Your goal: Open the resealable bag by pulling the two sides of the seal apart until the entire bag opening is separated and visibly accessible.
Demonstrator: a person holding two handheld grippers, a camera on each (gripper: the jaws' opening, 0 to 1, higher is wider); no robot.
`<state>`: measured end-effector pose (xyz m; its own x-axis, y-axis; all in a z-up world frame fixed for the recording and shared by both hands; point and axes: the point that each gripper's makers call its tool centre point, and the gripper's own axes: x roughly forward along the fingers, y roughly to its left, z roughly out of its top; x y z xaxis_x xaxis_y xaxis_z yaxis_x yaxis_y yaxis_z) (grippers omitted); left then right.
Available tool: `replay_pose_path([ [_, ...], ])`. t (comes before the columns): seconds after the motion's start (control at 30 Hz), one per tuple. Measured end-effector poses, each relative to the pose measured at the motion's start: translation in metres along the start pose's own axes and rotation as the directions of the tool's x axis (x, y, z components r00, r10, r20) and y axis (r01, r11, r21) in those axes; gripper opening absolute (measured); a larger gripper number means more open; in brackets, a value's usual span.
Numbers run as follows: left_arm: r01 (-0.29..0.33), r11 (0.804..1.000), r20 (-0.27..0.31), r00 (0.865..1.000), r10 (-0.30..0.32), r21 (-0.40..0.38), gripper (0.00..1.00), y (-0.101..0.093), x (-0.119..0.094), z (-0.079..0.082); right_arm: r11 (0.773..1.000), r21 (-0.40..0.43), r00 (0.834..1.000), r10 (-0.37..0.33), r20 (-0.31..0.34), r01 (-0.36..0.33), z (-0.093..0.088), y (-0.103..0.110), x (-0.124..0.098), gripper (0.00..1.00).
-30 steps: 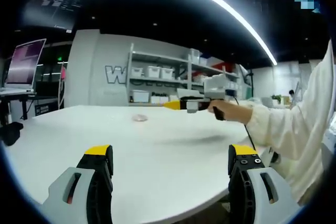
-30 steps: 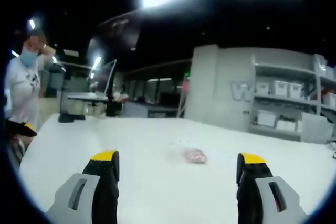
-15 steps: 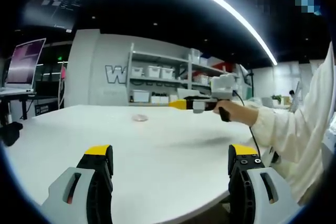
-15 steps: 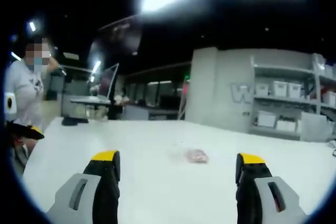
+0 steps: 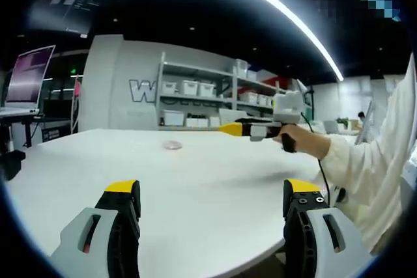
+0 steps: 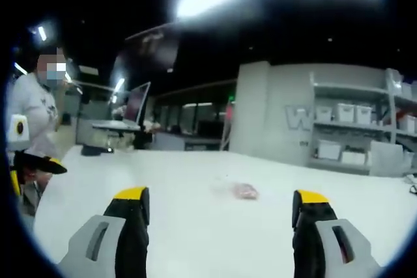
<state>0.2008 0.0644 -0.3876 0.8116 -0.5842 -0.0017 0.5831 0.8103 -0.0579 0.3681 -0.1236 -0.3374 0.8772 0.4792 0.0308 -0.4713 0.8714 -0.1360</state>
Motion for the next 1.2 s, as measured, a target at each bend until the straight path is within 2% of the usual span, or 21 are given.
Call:
replay_pose_path([
  [0.3, -0.002, 1.000, -0.003, 1.000, 0.002, 0.001, 0.89, 0.000, 0.000, 0.000, 1.000, 0.010, 1.000, -0.019, -0.003, 0.019, -0.004, -0.005, -0.014, 0.91],
  [0.5, -0.001, 1.000, -0.008, 1.000, 0.001, 0.000, 0.89, 0.000, 0.002, -0.002, 0.999, 0.034, 0.999, -0.034, 0.019, 0.033, -0.003, -0.006, -0.028, 0.91],
  [0.87, 0.004, 1.000, -0.016, 1.000, -0.004, -0.003, 0.89, -0.002, 0.007, -0.005, 0.999, 0.039, 1.000, -0.017, 0.017, 0.016, -0.007, 0.004, -0.050, 0.90],
  [1.2, 0.001, 1.000, -0.019, 1.000, -0.001, -0.004, 0.89, -0.006, 0.009, -0.006, 0.998, 0.045, 0.998, -0.051, 0.029, 0.049, -0.008, -0.001, -0.073, 0.90],
])
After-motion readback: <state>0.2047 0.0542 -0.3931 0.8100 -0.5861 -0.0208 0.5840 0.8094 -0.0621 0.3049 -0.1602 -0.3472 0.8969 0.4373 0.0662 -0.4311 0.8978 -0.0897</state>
